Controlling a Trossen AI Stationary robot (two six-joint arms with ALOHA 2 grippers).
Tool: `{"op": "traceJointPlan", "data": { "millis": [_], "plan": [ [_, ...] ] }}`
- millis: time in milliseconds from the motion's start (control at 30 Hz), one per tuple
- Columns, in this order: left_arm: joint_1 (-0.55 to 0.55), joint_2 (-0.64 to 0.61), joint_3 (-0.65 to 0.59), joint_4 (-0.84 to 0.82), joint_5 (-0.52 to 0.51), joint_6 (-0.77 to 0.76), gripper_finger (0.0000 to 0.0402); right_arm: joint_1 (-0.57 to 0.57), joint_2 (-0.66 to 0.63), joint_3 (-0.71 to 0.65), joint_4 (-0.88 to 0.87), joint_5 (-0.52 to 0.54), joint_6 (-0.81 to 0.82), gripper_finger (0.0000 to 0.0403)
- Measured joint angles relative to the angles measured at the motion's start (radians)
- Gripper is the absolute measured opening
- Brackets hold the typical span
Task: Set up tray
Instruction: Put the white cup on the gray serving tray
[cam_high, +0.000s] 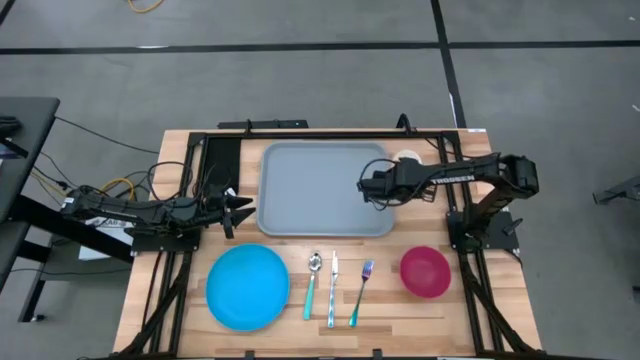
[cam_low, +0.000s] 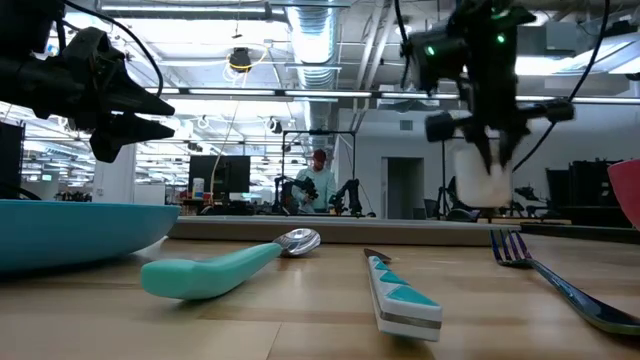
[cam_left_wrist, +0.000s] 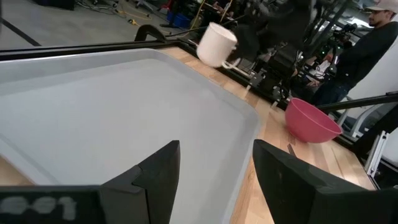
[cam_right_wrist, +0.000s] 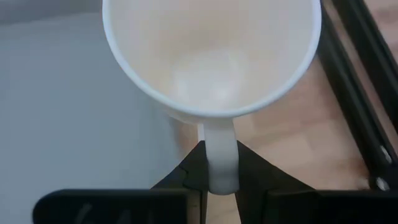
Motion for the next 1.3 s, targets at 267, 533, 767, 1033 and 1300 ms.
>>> {"op": "traceJointPlan", "data": {
  "millis": [267,533,767,1033,1300],
  "plan": [
    [0.0,0.0,0.0,0.0,-0.001,0.0,0.0192,-0.054,0.0,0.094,0.206,-0.004,-0.355,0.0043],
    [0.0,0.0,0.0,0.0,-0.002,-0.016,0.0192,-0.184,0.042,0.095,0.253,-0.07,-0.454,0.0044],
    [0.0,0.0,0.0,0.001,-0.003,-0.019,0.0192,-0.239,0.128,0.095,0.359,-0.164,-0.546,0.0044],
    [0.0,0.0,0.0,0.001,-0.003,-0.019,0.0192,-0.258,0.205,0.096,0.416,-0.199,-0.568,0.0044],
    [0.0,0.0,0.0,0.001,-0.003,-0.019,0.0192,-0.27,0.215,0.096,0.419,-0.192,-0.554,0.005]
  ]
}}
